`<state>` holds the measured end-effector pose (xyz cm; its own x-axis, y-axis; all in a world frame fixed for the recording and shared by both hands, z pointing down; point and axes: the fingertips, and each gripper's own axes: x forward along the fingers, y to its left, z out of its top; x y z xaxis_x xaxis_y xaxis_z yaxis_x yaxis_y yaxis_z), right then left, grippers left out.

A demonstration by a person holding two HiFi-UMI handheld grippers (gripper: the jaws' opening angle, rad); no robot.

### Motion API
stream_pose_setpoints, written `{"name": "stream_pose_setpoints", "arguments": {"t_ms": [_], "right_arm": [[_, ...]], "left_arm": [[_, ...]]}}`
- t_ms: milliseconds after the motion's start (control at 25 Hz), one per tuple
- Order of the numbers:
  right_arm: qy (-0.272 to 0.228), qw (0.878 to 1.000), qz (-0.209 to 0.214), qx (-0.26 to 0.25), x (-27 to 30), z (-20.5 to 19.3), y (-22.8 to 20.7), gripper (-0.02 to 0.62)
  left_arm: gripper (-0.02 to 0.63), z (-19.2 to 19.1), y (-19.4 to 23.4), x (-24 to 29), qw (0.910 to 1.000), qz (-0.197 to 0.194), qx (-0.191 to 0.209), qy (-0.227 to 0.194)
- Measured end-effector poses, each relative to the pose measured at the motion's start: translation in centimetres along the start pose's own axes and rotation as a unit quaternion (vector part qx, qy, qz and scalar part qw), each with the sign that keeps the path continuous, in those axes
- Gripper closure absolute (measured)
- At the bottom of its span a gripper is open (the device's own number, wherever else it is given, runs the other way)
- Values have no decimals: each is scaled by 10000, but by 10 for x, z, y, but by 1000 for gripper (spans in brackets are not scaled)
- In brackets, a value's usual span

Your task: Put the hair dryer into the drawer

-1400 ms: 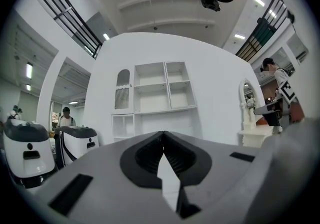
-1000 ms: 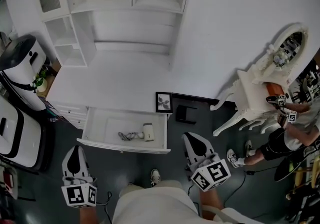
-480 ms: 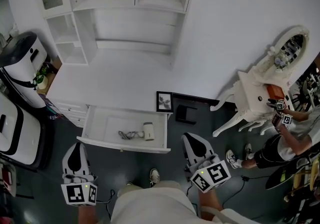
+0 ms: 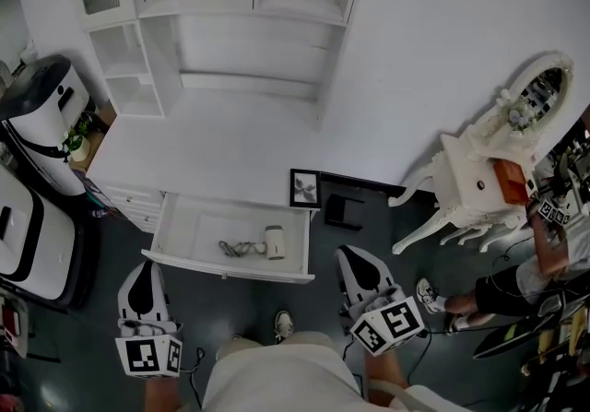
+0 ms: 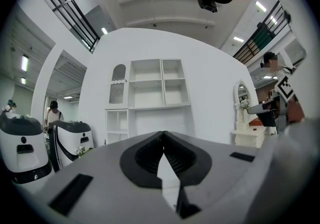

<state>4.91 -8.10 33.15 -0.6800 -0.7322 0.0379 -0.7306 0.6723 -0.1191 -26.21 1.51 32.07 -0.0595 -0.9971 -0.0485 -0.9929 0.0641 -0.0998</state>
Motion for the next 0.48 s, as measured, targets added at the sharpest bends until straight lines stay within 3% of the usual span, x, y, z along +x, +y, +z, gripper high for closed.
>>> {"name": "stream_pose_setpoints", "arguments": {"t_ms": [480], "right_arm": [[-8, 10000, -16, 77, 6, -5, -2, 588]], "left_arm": [[589, -2, -12, 8, 9998, -120, -117, -62]]}}
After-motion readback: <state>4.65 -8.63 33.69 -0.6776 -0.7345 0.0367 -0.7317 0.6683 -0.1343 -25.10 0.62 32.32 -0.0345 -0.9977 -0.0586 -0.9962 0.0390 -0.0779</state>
